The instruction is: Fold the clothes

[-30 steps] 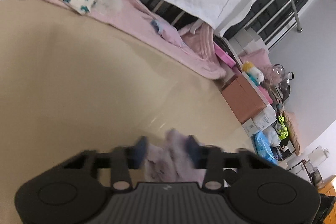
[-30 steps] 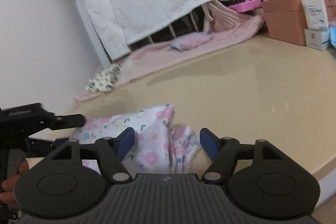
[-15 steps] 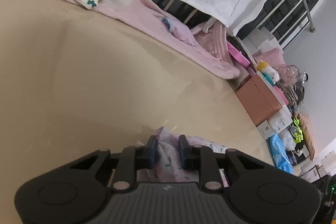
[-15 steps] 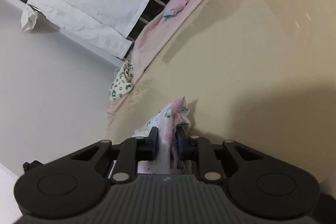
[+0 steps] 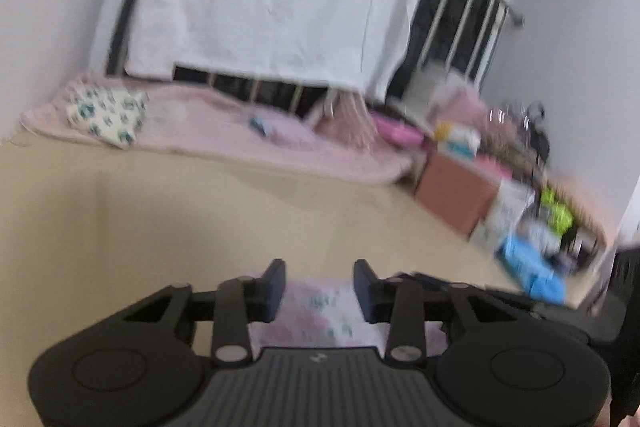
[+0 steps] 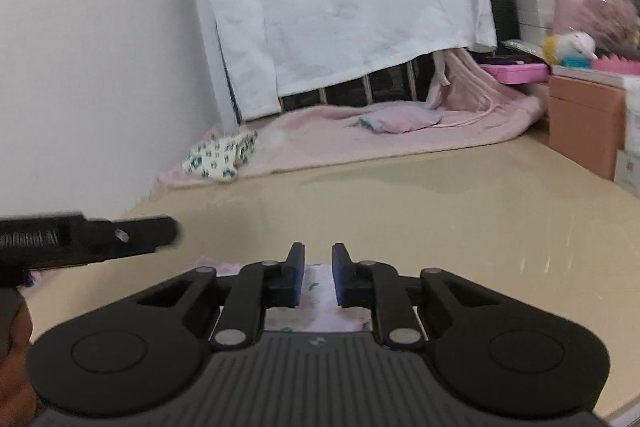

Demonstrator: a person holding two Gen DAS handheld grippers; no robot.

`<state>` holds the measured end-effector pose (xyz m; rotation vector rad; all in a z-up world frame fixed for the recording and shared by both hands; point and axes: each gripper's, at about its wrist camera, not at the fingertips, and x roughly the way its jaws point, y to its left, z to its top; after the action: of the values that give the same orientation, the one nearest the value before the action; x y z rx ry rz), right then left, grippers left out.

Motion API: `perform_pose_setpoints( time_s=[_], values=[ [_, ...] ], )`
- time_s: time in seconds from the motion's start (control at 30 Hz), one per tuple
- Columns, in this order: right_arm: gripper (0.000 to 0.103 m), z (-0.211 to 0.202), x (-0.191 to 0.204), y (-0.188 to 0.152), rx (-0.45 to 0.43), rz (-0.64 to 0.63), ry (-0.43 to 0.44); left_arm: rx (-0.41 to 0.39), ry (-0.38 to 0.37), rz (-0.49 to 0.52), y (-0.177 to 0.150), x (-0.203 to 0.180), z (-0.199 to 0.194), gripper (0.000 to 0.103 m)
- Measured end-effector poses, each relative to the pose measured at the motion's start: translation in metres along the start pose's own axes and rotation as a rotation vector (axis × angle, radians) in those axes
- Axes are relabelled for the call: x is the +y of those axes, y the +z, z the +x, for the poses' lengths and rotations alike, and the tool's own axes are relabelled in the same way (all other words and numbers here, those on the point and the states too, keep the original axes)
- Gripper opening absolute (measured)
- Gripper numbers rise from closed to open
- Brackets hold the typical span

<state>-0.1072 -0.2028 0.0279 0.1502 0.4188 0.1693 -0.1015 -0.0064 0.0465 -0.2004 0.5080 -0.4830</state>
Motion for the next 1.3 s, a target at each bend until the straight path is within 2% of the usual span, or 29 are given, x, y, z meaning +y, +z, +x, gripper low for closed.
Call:
perform_pose_setpoints(
  time_s=[0.03,0.13,0.27,0.43,0.47,0.5,0.53,0.57,0.6,0.67,0.73,0.77,0.8,0.87,0.9,0.97,1.07,1.13,1.2,1.23,1.3],
  values=[
    [0.013,0.006,0.002,-0.002,0.027,-0.010,-0.021,0.032,0.010,0.000,-0.004,0.001,0.009,0.022],
    [0.013,0.020,-0.002,-0.019,0.107,0.011,-0.054,0.095,0.027,0.004,-0.019,0.010,0.032,0.024],
    [0.012,0.019,-0.002,-0.035,0.075,-0.001,-0.065,0.086,0.020,-0.001,-0.021,0.017,0.033,0.026],
    [0.015,0.014,-0.009,-0.028,0.083,0.061,-0.053,0.074,0.012,-0.007,-0.025,0.026,0.033,0.028],
    [0.017,0.013,-0.012,-0.028,0.084,0.074,-0.044,0.060,0.008,-0.045,-0.022,0.031,0.026,0.036],
    [0.019,0.011,-0.018,-0.028,0.086,0.098,-0.028,0.045,0.005,-0.085,-0.020,0.035,0.018,0.052],
    [0.022,0.007,-0.025,-0.027,0.085,0.141,-0.008,0.051,-0.003,-0.124,-0.016,0.041,0.014,0.062],
    [0.034,0.001,-0.033,-0.026,0.078,0.186,0.012,0.059,-0.010,-0.163,-0.013,0.047,0.010,0.077],
    [0.054,-0.006,-0.042,-0.025,0.064,0.228,0.032,0.067,-0.018,-0.201,-0.009,0.053,0.006,0.079],
    [0.067,-0.013,-0.054,-0.023,0.060,0.281,0.054,0.082,-0.033,-0.279,-0.003,0.065,-0.002,0.079],
    [0.065,-0.007,-0.062,-0.025,0.095,0.333,0.093,0.138,-0.075,-0.334,-0.002,0.071,0.009,0.079],
    [0.058,-0.003,-0.067,-0.026,0.116,0.360,0.116,0.157,-0.080,-0.345,-0.003,0.071,0.016,0.079],
    [0.043,0.003,-0.069,-0.027,0.137,0.385,0.138,0.175,-0.084,-0.355,-0.005,0.071,0.022,0.078],
    [0.036,0.012,-0.068,-0.028,0.161,0.417,0.159,0.194,-0.094,-0.350,-0.008,0.068,0.033,0.073],
    [0.031,0.016,-0.067,-0.028,0.170,0.421,0.165,0.195,-0.101,-0.346,-0.009,0.066,0.035,0.066],
    [0.029,0.020,-0.060,-0.025,0.182,0.386,0.154,0.201,-0.102,-0.326,-0.011,0.062,0.038,0.055],
    [0.029,0.021,-0.049,-0.019,0.191,0.318,0.131,0.221,-0.103,-0.299,-0.009,0.063,0.038,0.055],
    [0.030,0.019,-0.048,-0.015,0.181,0.307,0.148,0.233,-0.093,-0.292,-0.004,0.068,0.032,0.059],
    [0.032,0.015,-0.049,-0.012,0.169,0.305,0.148,0.184,-0.059,-0.257,0.003,0.068,0.019,0.069],
    [0.032,0.014,-0.049,-0.010,0.163,0.300,0.139,0.158,-0.042,-0.239,0.006,0.067,0.012,0.071],
    [0.032,0.013,-0.048,-0.010,0.159,0.292,0.131,0.153,-0.077,-0.225,0.008,0.061,0.008,0.074]
  ],
)
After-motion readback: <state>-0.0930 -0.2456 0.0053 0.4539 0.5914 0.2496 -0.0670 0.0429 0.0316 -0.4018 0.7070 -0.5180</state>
